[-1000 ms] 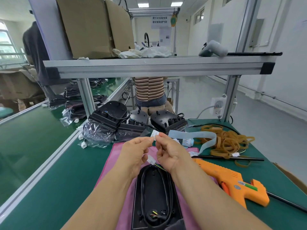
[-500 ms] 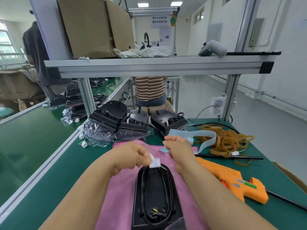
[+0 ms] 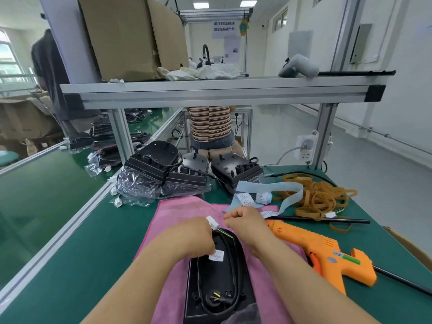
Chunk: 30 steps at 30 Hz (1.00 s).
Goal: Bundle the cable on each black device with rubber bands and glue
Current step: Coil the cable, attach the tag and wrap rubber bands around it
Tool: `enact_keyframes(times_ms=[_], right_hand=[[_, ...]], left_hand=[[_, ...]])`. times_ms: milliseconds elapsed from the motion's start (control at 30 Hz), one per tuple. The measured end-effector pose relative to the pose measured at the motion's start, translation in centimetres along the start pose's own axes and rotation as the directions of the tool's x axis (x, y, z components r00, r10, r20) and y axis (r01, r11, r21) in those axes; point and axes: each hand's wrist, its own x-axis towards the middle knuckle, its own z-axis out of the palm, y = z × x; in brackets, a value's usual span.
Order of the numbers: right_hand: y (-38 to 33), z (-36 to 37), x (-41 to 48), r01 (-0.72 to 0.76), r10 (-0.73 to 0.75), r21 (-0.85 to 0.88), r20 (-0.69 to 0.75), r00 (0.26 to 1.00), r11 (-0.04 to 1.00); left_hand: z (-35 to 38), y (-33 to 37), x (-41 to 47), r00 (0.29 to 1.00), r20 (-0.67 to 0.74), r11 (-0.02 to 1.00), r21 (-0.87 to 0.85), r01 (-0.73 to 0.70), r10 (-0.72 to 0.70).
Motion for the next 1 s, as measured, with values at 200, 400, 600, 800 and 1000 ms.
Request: enact_keyframes(times_ms=[200,400,600,800,1000], right_hand=[[0.5,0.0,0.2,-0.007,0.007,-0.037,0.005,1.0,0.999],[0.3,-0.7,0.9,0.044,-0.045,-0.12,0.0,0.999,0.992],[0.1,-7.7,3.4,0.011,-0.146,-0.499,-0.234,0.961,0.867],[2.4,-14.0,4.7,-0.298,0.047,-0.846,-0.31,0.95,0.442],[1.6,-15.3,4.6,-0.214,0.006,-0.661,-0.303,0.953,0.719]], left_hand=[[0.9,-0.2,0.5,0.997,-0.071,0.996,0.088,0.033,-0.027],[0.8,0.4,0.5,0.983,-0.18,0.976,0.203,0.081,-0.045],[0.5,-0.9,0.5,0.98,-0.18,0.989,0.101,0.105,-0.085],[0.3,-1.0,0.7,0.99,-0.12,0.992,0.093,0.085,-0.074],[0.1,-0.7,0.4,0.988,-0.149,0.997,0.059,0.04,-0.03]])
